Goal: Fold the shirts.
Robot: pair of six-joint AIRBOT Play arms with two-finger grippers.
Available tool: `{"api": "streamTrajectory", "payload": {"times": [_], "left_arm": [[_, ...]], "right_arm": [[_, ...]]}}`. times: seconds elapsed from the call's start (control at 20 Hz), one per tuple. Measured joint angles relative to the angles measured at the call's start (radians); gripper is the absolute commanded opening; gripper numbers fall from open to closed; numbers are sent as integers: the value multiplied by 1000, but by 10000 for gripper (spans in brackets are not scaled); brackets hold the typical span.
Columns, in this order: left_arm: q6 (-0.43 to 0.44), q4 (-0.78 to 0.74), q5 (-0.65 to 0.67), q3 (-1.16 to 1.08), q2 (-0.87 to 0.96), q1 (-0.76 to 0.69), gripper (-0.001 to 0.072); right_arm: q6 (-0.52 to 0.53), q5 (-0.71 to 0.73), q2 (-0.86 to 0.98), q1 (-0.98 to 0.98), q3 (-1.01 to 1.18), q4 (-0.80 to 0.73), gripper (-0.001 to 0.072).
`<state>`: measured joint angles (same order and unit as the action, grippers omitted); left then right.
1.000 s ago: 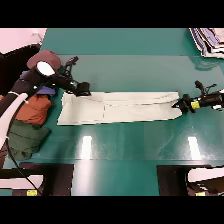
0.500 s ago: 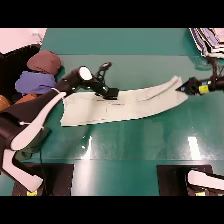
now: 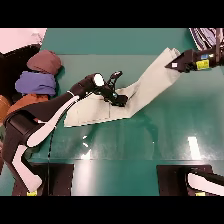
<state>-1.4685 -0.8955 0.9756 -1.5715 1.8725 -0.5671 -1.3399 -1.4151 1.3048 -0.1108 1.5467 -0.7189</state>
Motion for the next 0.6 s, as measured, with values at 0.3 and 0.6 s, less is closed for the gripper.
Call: {"api": "streamTrajectory", "payload": {"times": [0.3, 0.6], "left_arm": [[-2, -19, -4, -3, -40, 43, 23], [-1, -171, 84, -35, -271, 286, 24]], "right_arm": [[-6, 70, -1, -159, 26, 64, 11], [37, 275, 72, -443, 33, 108, 23]]}}
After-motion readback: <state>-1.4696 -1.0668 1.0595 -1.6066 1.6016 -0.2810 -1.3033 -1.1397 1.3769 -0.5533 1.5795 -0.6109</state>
